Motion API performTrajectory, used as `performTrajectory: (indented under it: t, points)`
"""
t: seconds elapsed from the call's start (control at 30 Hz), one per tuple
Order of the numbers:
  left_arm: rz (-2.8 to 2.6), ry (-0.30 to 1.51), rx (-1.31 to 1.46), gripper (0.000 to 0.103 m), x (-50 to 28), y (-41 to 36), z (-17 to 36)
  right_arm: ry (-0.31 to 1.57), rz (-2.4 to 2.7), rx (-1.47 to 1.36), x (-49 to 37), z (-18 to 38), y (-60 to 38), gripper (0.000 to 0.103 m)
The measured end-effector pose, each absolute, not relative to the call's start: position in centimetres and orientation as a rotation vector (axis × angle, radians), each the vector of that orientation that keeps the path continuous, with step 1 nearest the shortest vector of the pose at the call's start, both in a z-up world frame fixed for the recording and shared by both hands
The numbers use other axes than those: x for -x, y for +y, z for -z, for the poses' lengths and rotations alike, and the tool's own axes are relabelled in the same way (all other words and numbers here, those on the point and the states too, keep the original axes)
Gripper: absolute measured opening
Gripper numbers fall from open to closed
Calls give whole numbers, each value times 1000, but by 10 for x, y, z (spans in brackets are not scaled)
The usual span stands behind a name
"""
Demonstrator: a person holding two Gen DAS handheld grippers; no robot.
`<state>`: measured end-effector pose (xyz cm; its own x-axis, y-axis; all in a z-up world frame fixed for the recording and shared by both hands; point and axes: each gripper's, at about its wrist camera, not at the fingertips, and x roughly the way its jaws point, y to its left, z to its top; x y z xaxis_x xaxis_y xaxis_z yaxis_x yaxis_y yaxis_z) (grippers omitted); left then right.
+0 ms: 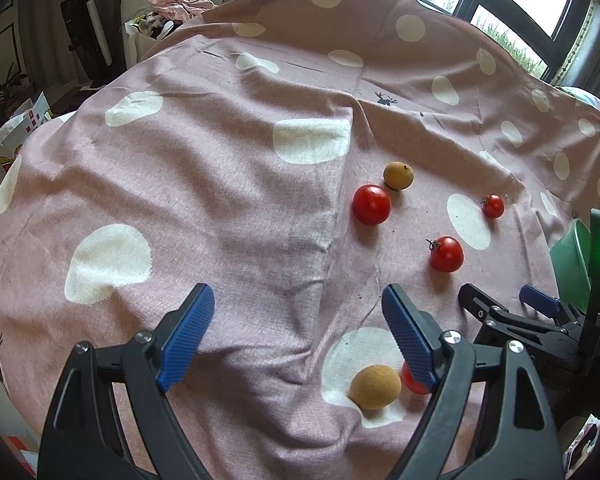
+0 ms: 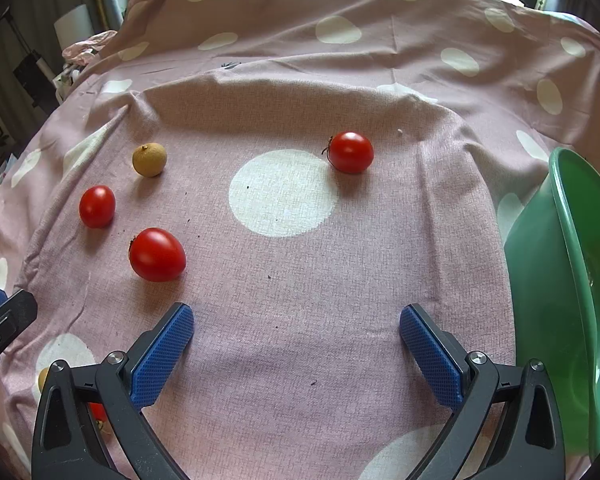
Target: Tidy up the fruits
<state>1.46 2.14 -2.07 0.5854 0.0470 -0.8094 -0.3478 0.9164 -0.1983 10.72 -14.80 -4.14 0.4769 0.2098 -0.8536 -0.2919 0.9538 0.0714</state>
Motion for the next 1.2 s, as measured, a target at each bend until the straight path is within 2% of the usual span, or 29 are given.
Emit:
performTrajectory:
  t: [1.2]
  points:
    - [-179,922,421,87,-11,25,19,1029,-307,88,-107,42,-148,102]
